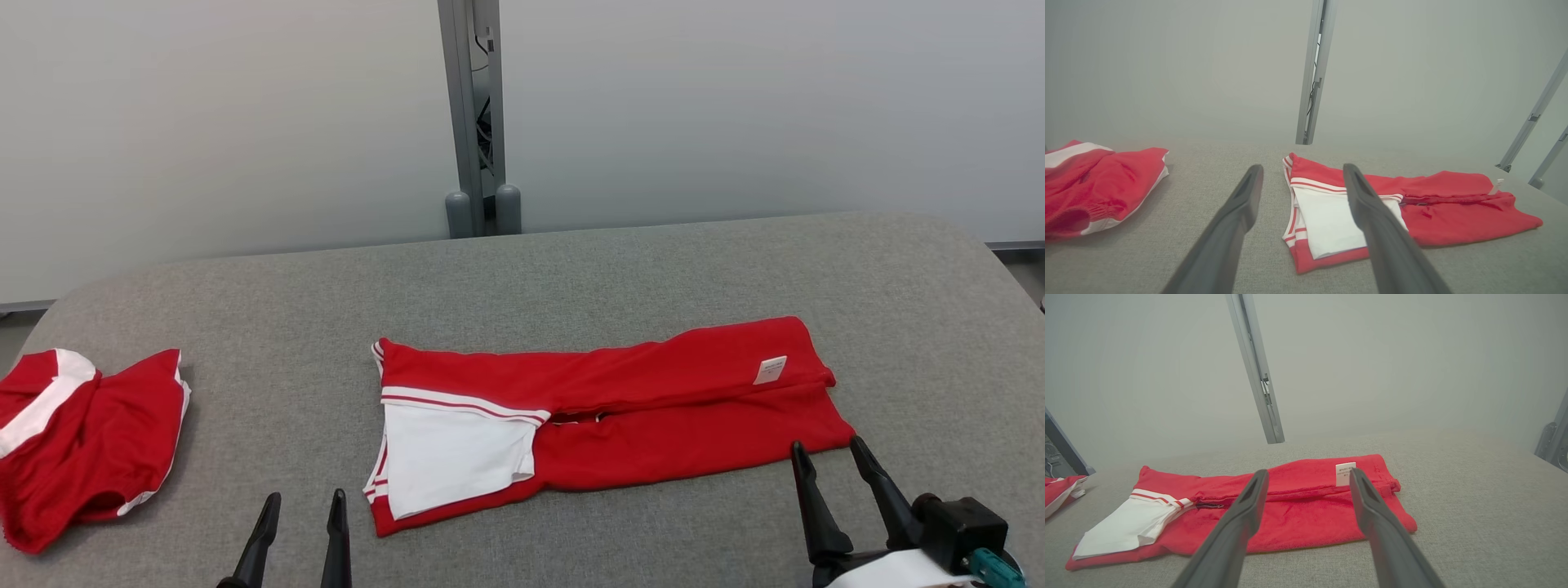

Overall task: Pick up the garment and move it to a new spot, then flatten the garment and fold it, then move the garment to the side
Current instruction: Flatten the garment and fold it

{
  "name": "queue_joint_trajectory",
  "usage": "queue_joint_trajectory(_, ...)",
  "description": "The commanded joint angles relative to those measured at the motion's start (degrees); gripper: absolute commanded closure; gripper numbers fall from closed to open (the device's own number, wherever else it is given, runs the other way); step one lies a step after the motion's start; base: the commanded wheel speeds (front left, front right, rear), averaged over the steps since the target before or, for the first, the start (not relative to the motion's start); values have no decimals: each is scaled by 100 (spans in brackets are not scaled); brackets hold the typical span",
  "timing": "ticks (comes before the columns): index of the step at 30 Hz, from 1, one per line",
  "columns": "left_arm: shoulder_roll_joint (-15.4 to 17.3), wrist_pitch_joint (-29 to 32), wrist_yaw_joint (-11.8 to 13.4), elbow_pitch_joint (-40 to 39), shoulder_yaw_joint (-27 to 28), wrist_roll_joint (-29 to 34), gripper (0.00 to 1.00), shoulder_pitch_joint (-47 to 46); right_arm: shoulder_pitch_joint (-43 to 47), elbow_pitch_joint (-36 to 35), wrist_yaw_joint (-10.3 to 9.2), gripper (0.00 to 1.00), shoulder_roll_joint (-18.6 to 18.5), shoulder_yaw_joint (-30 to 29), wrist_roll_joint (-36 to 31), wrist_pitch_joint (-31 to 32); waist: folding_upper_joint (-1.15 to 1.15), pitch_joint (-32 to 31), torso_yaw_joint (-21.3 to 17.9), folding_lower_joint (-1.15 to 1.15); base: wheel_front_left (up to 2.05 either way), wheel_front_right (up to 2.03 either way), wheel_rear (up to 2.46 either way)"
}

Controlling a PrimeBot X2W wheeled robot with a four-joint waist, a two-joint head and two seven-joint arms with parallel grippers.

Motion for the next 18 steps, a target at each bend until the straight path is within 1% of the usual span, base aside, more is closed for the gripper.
queue_joint_trajectory(1, -3, -24, -49, 11, 52, 69, 0, 4, 52, 44, -2, 0, -42, -15, 50, -26, 0, 5, -3, 0, 0, 0, 0)
queue_joint_trajectory(7, -49, -24, -164, -54, 118, 170, 0, -76, -40, 129, -2, 0, -45, -63, 85, -27, 0, 99, 3, 0, 0, 0, 0)
queue_joint_trajectory(10, -59, -25, -206, -90, 134, 220, 0, -114, -125, 368, -2, 0, -31, -110, 170, -26, 0, 169, 22, 0, 0, 0, 0)
queue_joint_trajectory(14, -66, -25, -221, -160, 112, 351, 0, -178, -519, 1072, -1, 0, -13, -288, 381, -26, 0, 283, 51, 0, 0, 0, 0)
queue_joint_trajectory(18, -67, -25, -269, -237, 32, 439, 0, -224, -1155, 1860, -2, 0, 0, -665, 391, -17, 0, 431, 86, 0, 0, 0, 0)
